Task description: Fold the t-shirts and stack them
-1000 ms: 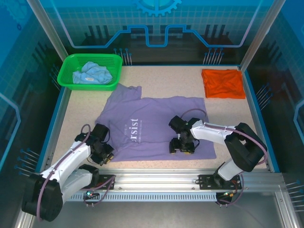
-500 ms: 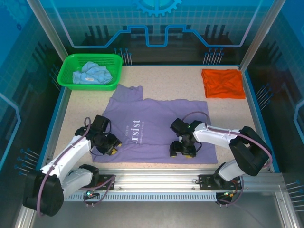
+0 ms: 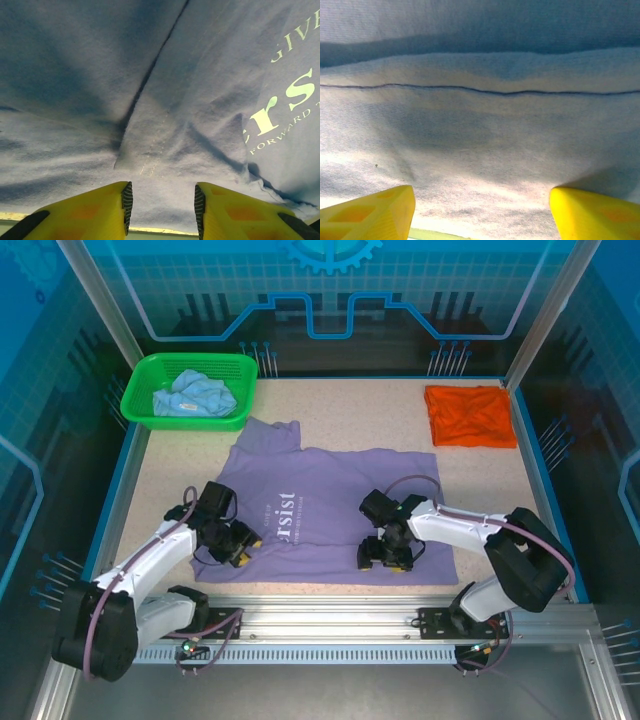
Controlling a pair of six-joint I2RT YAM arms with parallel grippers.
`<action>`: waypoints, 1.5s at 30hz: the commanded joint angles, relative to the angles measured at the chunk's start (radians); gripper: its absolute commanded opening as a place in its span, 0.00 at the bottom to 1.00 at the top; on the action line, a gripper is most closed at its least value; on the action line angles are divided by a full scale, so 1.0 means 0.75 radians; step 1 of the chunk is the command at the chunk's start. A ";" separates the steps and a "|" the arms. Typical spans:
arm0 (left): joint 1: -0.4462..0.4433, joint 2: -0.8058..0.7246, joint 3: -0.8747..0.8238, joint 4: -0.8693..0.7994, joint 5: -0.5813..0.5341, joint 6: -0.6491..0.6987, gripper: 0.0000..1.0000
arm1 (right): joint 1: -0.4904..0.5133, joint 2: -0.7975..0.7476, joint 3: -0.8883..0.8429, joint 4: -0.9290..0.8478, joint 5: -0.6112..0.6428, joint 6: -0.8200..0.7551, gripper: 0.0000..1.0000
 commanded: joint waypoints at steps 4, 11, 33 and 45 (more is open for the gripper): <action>-0.023 0.013 -0.003 -0.067 -0.046 0.062 0.41 | 0.026 0.032 -0.088 -0.032 -0.017 0.032 0.74; -0.056 0.069 -0.016 -0.010 -0.059 0.052 0.41 | 0.025 0.040 -0.095 -0.027 -0.021 0.035 0.74; -0.096 0.182 0.030 0.041 -0.109 0.086 0.00 | 0.022 0.066 -0.077 -0.026 -0.020 0.026 0.74; -0.177 0.319 0.293 -0.066 -0.249 0.250 0.00 | 0.022 0.066 -0.079 -0.025 -0.020 0.026 0.74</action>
